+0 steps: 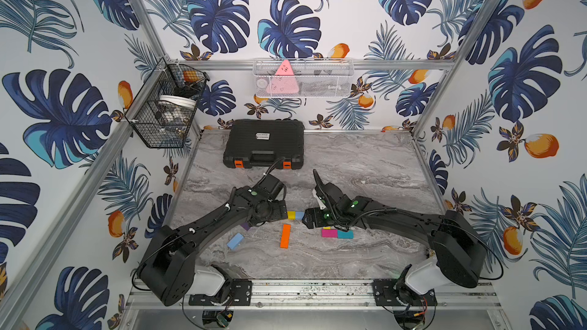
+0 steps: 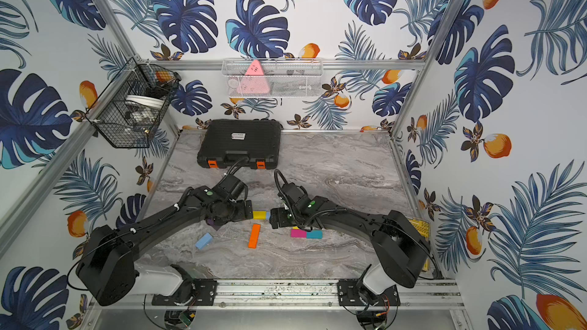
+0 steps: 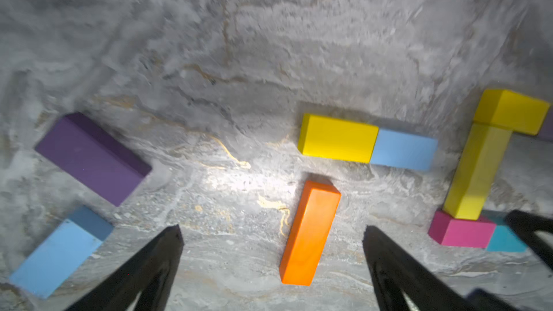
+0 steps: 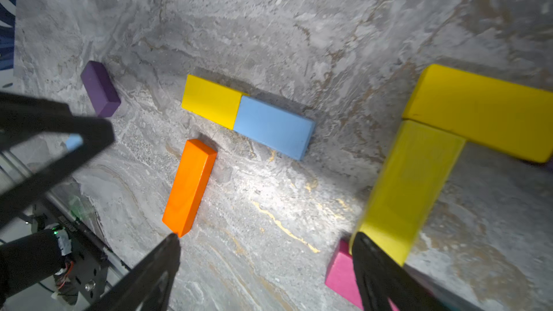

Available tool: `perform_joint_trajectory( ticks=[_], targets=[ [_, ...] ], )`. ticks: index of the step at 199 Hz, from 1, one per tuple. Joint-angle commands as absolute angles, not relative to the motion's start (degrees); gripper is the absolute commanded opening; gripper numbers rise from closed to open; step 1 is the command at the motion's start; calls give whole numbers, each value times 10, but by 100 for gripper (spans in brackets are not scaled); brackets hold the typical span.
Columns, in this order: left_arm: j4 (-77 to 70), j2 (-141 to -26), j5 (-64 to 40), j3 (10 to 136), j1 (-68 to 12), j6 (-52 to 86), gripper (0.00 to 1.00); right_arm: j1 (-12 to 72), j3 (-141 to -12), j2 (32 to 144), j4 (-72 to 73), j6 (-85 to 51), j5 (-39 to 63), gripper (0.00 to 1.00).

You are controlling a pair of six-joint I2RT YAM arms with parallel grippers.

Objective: Assemble the letter c with building blocks
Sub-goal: Place the building block at the center of the board, then assemble the building block at the center of the board.

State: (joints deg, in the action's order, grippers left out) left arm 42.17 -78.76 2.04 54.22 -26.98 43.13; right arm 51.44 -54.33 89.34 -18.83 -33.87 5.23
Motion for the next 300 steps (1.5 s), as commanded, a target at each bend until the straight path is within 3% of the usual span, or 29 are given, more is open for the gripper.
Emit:
perform_joint_trajectory(
  ticks=[1,54,94,184,245,300],
  targets=[
    [442,-792,-17,562,-216,361,99,546,-573,919,-221,-383,49,90],
    [406,-814,-104,568,-95,326,99,636,-708,1046,-337,-548,-50,89],
    [389,-821,-137,551,-52,306,99,663,-761,1113,-362,-612,-68,81],
    [373,-818,-174,534,-20,283,99,681,-829,1183,-380,-619,-74,61],
    [365,-821,-185,525,-17,282,99,680,-848,1203,-381,-613,-74,40],
    [363,-824,-188,525,-15,281,99,679,-860,1212,-379,-610,-82,32]
  ],
)
